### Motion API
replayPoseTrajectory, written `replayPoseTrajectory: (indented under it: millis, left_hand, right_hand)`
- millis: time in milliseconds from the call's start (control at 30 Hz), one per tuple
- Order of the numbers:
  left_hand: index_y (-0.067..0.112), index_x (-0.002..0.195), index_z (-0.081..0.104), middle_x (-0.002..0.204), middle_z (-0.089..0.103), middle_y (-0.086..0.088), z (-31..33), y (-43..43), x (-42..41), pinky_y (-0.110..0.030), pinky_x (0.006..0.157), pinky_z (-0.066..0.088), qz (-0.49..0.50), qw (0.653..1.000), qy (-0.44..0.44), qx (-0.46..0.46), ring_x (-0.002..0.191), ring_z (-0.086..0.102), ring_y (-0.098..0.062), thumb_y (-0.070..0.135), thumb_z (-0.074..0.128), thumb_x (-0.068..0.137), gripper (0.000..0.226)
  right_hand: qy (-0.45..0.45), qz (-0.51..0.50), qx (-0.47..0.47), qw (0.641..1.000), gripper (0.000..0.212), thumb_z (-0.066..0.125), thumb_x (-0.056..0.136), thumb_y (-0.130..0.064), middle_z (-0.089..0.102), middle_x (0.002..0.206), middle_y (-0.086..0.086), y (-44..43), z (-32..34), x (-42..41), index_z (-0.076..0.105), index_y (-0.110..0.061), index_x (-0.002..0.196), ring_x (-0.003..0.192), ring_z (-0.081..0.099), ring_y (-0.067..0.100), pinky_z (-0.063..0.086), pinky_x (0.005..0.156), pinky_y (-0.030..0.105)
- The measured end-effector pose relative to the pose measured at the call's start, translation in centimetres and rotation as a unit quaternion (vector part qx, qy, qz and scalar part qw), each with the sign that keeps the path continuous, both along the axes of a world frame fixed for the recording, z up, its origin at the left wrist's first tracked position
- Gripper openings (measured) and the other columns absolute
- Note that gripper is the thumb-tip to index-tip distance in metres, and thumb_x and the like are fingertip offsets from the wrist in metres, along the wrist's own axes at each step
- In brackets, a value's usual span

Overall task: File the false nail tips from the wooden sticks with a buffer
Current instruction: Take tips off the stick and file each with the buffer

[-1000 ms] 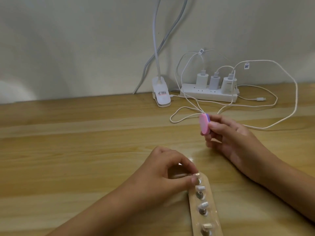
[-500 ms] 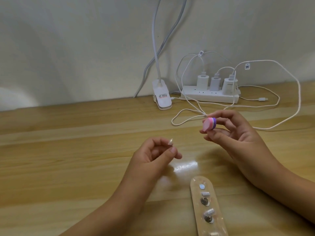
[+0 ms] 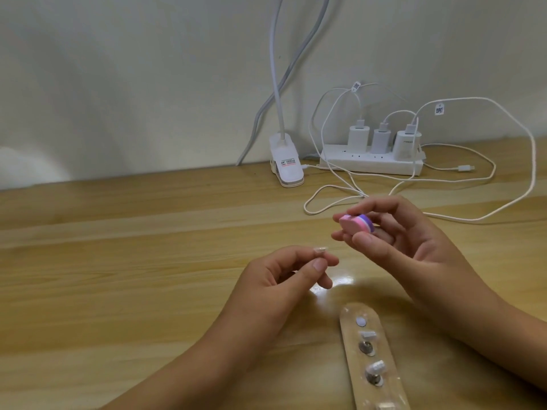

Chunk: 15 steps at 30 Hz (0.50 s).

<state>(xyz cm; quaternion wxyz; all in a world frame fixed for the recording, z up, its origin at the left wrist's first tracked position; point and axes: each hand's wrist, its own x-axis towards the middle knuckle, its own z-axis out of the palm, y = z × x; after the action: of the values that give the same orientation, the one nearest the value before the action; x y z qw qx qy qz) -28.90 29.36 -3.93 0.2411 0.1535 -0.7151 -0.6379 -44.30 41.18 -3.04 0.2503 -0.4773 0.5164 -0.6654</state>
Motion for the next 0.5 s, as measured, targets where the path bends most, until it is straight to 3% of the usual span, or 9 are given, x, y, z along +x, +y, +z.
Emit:
replayPoseTrajectory:
  millis: [133, 300, 500]
  left_hand:
    - [0.036, 0.092, 0.075, 0.076, 0.071, 0.010, -0.2, 0.0, -0.1, -0.009, 0.077, 0.043, -0.003, 0.999, -0.015, -0.035, 0.083, 0.062, -0.003, 0.039, 0.063, 0.087, 0.013]
    - [0.037, 0.091, 0.075, 0.077, 0.073, 0.008, -0.4, 0.0, 0.0, -0.013, 0.078, 0.047, -0.023, 0.997, -0.015, -0.066, 0.082, 0.066, -0.002, 0.032, 0.058, 0.087, 0.018]
    - [0.029, 0.091, 0.076, 0.084, 0.075, 0.006, -0.5, 0.0, 0.0, -0.018, 0.078, 0.048, -0.030, 0.998, -0.015, -0.058, 0.084, 0.067, -0.005, 0.030, 0.060, 0.088, 0.016]
  right_hand:
    - [0.125, 0.001, -0.017, 0.992, 0.026, 0.067, 0.090, -0.027, 0.066, 0.118, -0.001, 0.2, -0.4, 0.5, 0.060, -0.020, 0.114, 0.114, 0.065, 0.016, 0.051, 0.094, 0.022]
    - [0.343, -0.040, -0.036, 0.938, 0.033, 0.061, 0.091, -0.023, 0.058, 0.132, 0.001, 0.3, -0.8, 0.3, 0.064, -0.019, 0.124, 0.122, 0.059, 0.016, 0.049, 0.097, 0.027]
    - [0.407, 0.003, -0.024, 0.913, 0.036, 0.060, 0.095, -0.017, 0.051, 0.140, 0.005, 0.4, -1.2, 0.1, 0.061, -0.019, 0.131, 0.125, 0.055, 0.015, 0.045, 0.098, 0.021]
